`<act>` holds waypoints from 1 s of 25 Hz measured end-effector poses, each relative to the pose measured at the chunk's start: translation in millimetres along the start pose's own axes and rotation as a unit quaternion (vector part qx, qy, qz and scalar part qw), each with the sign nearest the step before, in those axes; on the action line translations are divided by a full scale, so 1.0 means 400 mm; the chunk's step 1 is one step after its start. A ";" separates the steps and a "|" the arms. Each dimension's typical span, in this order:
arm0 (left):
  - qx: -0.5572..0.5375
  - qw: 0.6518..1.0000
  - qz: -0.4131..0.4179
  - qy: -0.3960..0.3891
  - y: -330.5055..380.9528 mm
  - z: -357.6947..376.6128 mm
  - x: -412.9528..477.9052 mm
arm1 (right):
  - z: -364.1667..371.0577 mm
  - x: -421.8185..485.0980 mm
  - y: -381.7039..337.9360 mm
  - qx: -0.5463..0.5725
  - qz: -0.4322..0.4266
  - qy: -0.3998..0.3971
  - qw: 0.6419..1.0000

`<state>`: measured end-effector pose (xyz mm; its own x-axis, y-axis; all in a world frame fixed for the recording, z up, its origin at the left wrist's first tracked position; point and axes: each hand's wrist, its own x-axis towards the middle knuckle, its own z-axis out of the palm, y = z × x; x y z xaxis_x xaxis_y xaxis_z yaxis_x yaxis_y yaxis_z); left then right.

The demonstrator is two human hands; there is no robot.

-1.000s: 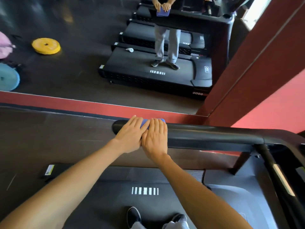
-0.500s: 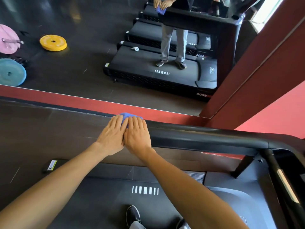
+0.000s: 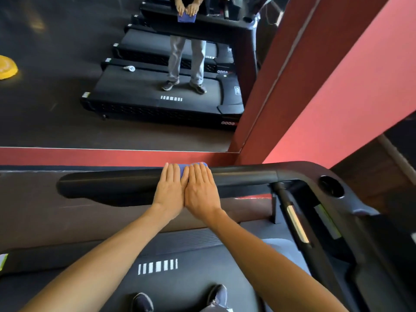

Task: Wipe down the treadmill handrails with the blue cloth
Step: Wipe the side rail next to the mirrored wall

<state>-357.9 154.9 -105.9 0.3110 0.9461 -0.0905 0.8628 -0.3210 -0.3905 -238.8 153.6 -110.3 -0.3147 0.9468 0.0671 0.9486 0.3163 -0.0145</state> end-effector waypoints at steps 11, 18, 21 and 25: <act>-0.037 0.996 0.060 0.062 0.465 -0.220 0.258 | -0.012 -0.128 0.555 -0.038 0.072 0.012 0.997; -0.076 0.988 0.111 0.078 0.377 -0.181 0.251 | -0.010 -0.117 0.461 -0.008 0.136 0.052 0.989; -0.107 0.983 0.119 0.095 0.265 -0.128 0.201 | 0.001 -0.086 0.341 -0.015 0.126 0.032 0.991; -0.120 0.981 0.109 0.107 0.057 -0.025 0.097 | -0.001 -0.023 0.109 0.012 0.079 0.040 0.996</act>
<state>-322.4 183.8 -109.1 0.5524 0.8317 0.0564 0.8277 -0.5393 -0.1550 -194.4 158.5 -111.1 -0.1576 0.9772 0.1421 0.9845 0.1666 -0.0540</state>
